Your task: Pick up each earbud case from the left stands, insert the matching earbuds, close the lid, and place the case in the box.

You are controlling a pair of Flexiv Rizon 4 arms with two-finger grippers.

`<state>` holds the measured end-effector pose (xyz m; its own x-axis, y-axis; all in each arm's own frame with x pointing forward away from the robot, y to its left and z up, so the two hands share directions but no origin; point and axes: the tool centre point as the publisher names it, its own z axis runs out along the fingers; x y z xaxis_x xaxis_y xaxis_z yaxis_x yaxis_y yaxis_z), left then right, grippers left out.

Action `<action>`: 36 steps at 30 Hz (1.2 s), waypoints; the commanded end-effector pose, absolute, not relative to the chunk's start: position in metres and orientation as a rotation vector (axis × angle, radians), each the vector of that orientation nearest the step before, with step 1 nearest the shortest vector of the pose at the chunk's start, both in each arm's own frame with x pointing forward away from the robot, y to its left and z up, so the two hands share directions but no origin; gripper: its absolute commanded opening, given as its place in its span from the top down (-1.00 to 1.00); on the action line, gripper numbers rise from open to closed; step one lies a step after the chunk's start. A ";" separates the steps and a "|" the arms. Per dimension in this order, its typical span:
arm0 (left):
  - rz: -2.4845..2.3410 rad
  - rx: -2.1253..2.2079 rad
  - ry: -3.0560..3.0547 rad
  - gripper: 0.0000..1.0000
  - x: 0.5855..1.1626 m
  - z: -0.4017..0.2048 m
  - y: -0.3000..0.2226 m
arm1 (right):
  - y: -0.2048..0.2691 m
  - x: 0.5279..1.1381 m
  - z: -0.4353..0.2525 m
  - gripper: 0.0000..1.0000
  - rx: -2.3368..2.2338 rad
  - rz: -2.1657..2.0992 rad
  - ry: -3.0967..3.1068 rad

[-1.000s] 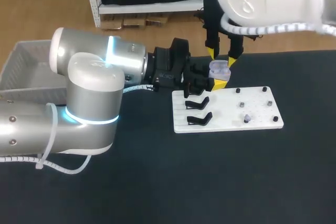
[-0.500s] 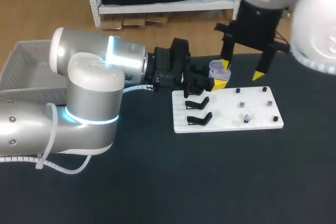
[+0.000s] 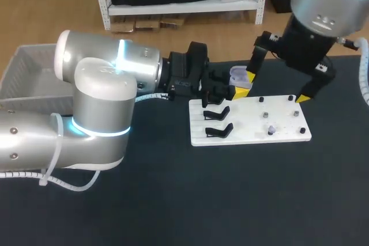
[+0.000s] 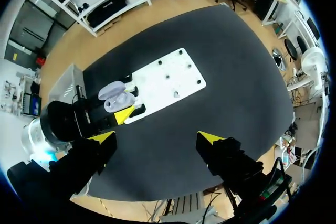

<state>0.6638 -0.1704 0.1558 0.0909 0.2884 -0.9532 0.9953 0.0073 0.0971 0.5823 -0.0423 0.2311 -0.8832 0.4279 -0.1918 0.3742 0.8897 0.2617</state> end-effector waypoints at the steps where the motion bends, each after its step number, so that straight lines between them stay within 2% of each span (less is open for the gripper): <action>1: -0.966 1.437 1.348 1.00 0.662 0.154 -0.170 | -0.045 0.580 0.230 -1.00 0.602 0.346 2.803; 5: -0.966 1.437 1.348 1.00 0.662 0.154 -0.170 | -0.045 0.580 0.230 -1.00 0.602 0.346 2.803; 11: -0.966 1.437 1.348 1.00 0.662 0.154 -0.170 | -0.063 0.589 0.193 -1.00 0.630 0.484 2.676; 19: -0.966 1.437 1.348 1.00 0.662 0.154 -0.170 | -0.087 0.592 0.153 -1.00 0.510 0.445 2.611; 36: -0.966 1.437 1.348 1.00 0.662 0.154 -0.170 | -0.084 0.611 0.073 -1.00 0.308 0.416 2.750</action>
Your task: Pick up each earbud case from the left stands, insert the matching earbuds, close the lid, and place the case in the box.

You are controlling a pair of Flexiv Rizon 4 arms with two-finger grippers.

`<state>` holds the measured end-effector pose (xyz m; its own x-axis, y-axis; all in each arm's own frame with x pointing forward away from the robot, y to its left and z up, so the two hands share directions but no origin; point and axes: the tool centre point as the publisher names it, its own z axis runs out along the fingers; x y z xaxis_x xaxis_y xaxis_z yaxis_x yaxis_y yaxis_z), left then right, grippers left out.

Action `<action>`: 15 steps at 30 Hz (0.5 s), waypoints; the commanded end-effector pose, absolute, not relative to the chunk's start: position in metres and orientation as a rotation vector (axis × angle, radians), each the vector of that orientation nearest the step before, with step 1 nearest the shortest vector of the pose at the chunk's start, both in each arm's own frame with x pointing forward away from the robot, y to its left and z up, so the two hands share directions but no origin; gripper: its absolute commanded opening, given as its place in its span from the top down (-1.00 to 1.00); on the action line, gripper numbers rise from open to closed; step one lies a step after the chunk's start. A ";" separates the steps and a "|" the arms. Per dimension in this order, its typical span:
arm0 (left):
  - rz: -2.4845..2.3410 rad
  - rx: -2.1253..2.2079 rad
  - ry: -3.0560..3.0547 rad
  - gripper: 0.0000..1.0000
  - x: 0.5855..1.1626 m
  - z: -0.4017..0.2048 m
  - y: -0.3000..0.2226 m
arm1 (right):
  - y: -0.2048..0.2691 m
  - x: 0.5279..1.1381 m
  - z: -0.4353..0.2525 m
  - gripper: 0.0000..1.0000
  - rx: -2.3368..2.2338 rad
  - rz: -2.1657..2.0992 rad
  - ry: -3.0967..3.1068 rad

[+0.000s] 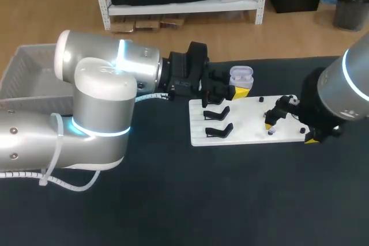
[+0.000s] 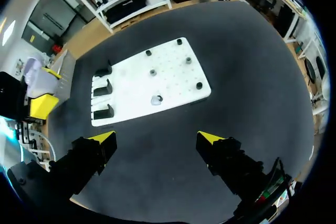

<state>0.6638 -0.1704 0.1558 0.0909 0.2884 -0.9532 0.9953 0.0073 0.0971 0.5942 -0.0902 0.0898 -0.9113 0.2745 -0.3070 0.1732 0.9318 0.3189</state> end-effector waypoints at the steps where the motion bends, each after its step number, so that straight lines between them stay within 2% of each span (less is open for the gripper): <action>1: -0.966 1.437 1.348 1.00 0.662 0.154 -0.170 | -0.083 0.613 0.070 -0.87 0.292 0.416 2.752; 3: -0.966 1.437 1.348 1.00 0.662 0.154 -0.170 | -0.082 0.618 0.065 -0.69 0.264 0.408 2.754; 7: -0.966 1.437 1.348 1.00 0.662 0.154 -0.170 | -0.082 0.628 0.057 -0.65 0.246 0.399 2.760; 11: -0.966 1.437 1.348 1.00 0.662 0.154 -0.170 | -0.082 0.636 0.049 -0.17 0.228 0.386 2.778; 15: -0.966 1.437 1.348 1.00 0.662 0.154 -0.170 | -0.081 0.641 0.044 0.00 0.207 0.379 2.783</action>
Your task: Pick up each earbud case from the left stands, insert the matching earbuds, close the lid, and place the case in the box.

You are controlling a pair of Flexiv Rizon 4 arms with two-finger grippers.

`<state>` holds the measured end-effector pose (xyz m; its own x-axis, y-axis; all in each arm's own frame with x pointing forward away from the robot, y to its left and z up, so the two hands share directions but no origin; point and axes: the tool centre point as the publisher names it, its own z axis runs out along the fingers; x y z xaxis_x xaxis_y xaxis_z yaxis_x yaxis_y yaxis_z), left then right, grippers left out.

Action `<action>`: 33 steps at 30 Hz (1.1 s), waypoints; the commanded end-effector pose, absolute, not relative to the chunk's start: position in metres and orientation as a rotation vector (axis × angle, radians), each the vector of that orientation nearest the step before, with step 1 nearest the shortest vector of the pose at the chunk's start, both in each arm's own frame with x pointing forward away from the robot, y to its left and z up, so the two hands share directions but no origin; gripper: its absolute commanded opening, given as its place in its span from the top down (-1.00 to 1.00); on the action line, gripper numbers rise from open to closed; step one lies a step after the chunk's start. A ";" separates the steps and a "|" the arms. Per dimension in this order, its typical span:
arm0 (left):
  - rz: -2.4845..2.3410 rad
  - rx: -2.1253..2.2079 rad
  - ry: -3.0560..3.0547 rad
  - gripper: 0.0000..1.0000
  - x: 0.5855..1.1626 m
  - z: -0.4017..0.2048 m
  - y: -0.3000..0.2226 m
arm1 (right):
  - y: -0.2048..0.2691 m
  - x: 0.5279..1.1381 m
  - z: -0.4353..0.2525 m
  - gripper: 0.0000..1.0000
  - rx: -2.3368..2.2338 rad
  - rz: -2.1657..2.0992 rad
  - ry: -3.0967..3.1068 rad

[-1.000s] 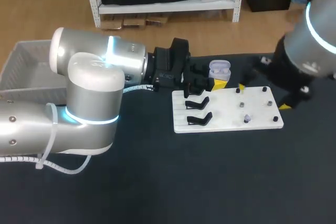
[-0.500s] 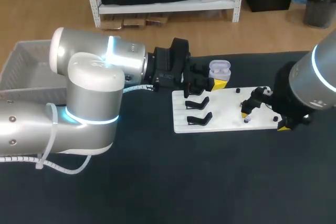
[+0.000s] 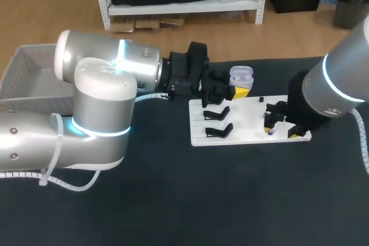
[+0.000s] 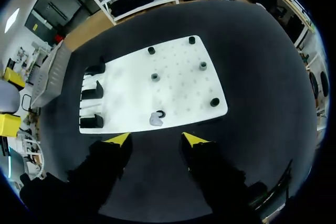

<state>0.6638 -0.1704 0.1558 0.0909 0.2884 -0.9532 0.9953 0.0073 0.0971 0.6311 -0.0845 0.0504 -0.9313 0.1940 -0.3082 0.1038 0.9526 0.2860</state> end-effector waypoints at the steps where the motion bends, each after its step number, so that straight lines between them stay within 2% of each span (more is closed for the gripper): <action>1: -0.966 1.437 1.348 1.00 0.662 0.154 -0.170 | -0.081 0.642 0.044 0.01 0.206 0.379 2.787; 11: -0.966 1.437 1.348 1.00 0.662 0.154 -0.170 | -0.083 0.651 0.036 0.03 0.191 0.332 2.821; 16: -0.966 1.437 1.348 1.00 0.662 0.154 -0.170 | -0.083 0.653 0.033 -0.07 0.214 0.313 2.834; 26: -0.966 1.437 1.348 1.00 0.662 0.154 -0.170 | -0.081 0.649 0.028 0.11 0.229 0.286 2.855; 33: -0.966 1.437 1.348 1.00 0.662 0.154 -0.170 | -0.077 0.650 0.025 0.15 0.251 0.268 2.875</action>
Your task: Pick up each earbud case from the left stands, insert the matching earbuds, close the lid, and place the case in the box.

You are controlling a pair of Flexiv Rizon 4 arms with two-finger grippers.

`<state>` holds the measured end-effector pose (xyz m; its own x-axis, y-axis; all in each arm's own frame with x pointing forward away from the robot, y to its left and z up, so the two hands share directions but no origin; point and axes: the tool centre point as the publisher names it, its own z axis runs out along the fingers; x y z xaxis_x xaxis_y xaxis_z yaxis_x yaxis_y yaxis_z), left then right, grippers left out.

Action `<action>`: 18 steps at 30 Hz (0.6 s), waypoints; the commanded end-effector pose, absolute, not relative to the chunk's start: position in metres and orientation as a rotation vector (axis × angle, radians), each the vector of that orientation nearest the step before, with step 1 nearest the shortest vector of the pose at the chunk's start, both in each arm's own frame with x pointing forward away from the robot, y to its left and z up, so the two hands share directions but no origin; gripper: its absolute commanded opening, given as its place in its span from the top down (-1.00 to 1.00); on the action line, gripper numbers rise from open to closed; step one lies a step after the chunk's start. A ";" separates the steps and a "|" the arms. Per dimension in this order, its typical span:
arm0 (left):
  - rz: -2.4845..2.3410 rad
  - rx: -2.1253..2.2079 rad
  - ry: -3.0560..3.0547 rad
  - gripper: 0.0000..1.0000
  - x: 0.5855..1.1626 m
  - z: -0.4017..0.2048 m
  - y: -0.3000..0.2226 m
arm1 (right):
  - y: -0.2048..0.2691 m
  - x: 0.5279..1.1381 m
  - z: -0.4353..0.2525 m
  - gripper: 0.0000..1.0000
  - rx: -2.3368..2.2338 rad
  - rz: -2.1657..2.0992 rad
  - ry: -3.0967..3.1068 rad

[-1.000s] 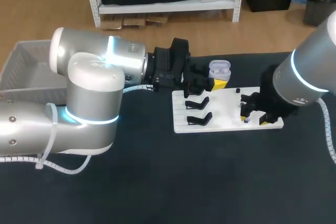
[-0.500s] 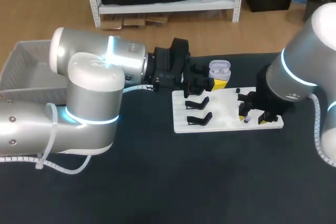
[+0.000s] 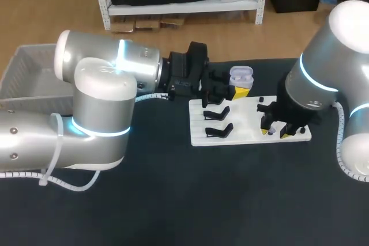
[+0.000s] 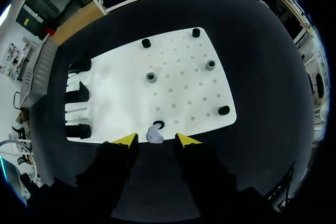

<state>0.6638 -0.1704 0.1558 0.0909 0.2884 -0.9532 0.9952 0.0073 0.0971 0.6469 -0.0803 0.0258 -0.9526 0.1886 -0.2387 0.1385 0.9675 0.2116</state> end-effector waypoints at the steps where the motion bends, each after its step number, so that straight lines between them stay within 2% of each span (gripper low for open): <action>1: -0.966 1.437 1.348 1.00 0.662 0.154 -0.170 | -0.076 0.650 0.025 0.15 0.254 0.265 2.879; 5: -0.966 1.437 1.348 1.00 0.662 0.154 -0.170 | -0.074 0.650 0.024 0.16 0.263 0.251 2.887; 6: -0.966 1.437 1.348 1.00 0.662 0.154 -0.170 | -0.073 0.650 0.024 0.26 0.265 0.250 2.888; 9: -0.966 1.437 1.348 1.00 0.662 0.154 -0.170 | -0.072 0.651 0.024 0.39 0.272 0.248 2.890; 18: -0.966 1.437 1.348 1.00 0.662 0.154 -0.170 | -0.072 0.651 0.024 0.40 0.273 0.236 2.896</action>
<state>0.6638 -0.1704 0.1558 0.0909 0.2884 -0.9532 0.9952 0.0073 0.0971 0.6499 -0.0721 0.0223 -0.9561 0.2033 -0.2111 0.1658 0.9691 0.1825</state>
